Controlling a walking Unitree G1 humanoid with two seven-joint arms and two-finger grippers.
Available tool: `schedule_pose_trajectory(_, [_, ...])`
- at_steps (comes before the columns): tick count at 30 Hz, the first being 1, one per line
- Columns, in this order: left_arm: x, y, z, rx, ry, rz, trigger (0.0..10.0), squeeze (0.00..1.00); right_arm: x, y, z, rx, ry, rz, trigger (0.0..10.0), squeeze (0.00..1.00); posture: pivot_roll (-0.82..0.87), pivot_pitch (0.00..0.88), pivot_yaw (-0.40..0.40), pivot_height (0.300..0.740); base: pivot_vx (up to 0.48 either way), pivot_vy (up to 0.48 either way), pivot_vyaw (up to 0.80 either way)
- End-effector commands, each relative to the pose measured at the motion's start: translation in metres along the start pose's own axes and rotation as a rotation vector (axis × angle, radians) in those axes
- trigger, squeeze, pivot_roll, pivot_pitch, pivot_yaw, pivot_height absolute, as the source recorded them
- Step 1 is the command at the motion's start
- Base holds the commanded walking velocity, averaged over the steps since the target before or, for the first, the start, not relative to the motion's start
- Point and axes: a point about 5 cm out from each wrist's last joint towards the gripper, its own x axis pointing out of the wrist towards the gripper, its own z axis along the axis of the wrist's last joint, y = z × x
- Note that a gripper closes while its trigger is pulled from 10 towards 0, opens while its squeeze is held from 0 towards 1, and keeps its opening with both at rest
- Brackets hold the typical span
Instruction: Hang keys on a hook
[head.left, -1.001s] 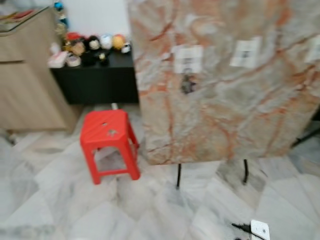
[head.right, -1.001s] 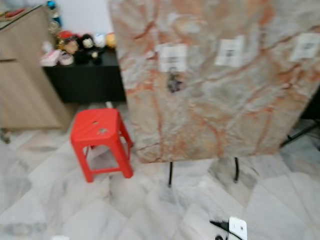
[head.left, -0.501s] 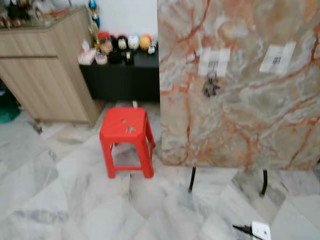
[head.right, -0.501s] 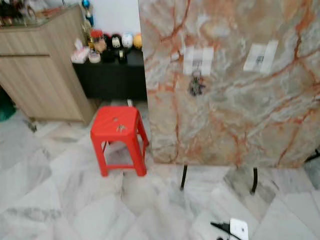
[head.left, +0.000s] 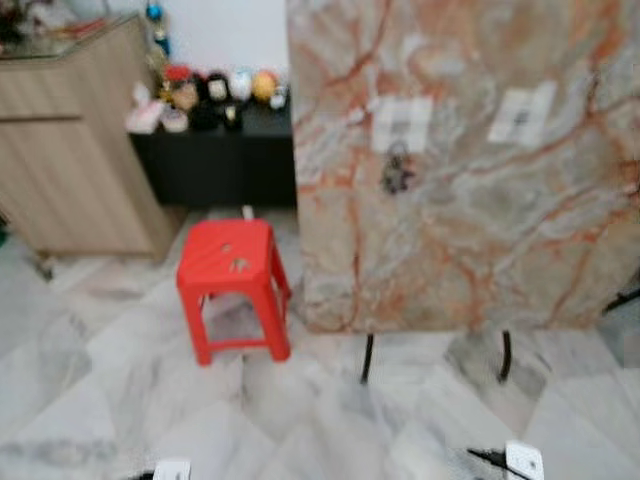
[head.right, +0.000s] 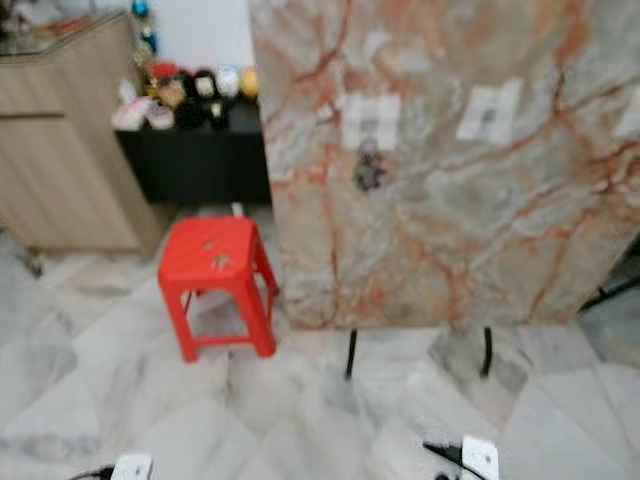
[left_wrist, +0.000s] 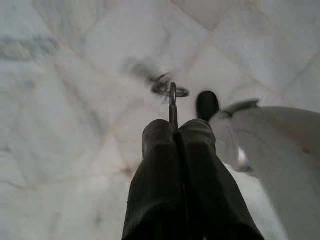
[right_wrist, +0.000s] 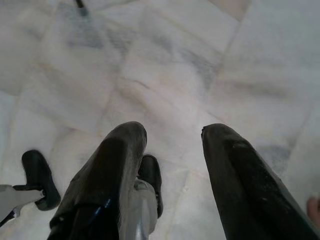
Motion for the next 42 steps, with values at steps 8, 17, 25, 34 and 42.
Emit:
schedule_pose_trajectory(8, [-0.012,0.037,-0.025,0.004,0.031,0.039,10.0,0.0,0.0,0.0,-0.002,0.025,0.0,-0.008,10.0,0.0,0.02,0.0,-0.003,0.74,0.0,-0.271,0.0])
schedule_pose_trajectory(17, [-0.004,0.008,-0.013,0.035,0.024,0.021,10.0,0.0,0.0,0.0,-0.003,0.009,0.01,-0.006,10.0,0.0,0.02,0.0,0.001,0.74,0.0,-0.139,-0.53])
schedule_pose_trajectory(25, [0.004,-0.007,0.019,0.052,-0.051,0.012,10.0,0.0,0.0,0.0,-0.003,0.005,0.011,-0.007,10.0,0.0,0.02,0.0,-0.002,0.74,0.0,0.0,-0.78])
schedule_pose_trajectory(34, [0.006,-0.003,0.074,0.116,-0.229,0.023,10.0,0.0,0.0,0.0,-0.002,-0.002,0.013,-0.007,10.0,0.0,0.03,0.0,-0.001,0.74,0.0,0.0,-0.78])
schedule_pose_trajectory(42, [-0.009,-0.005,0.15,0.173,-0.584,0.03,10.0,0.0,0.0,-0.001,-0.002,0.001,0.011,-0.01,10.0,0.0,0.02,0.0,0.009,0.74,0.0,0.0,-0.76])
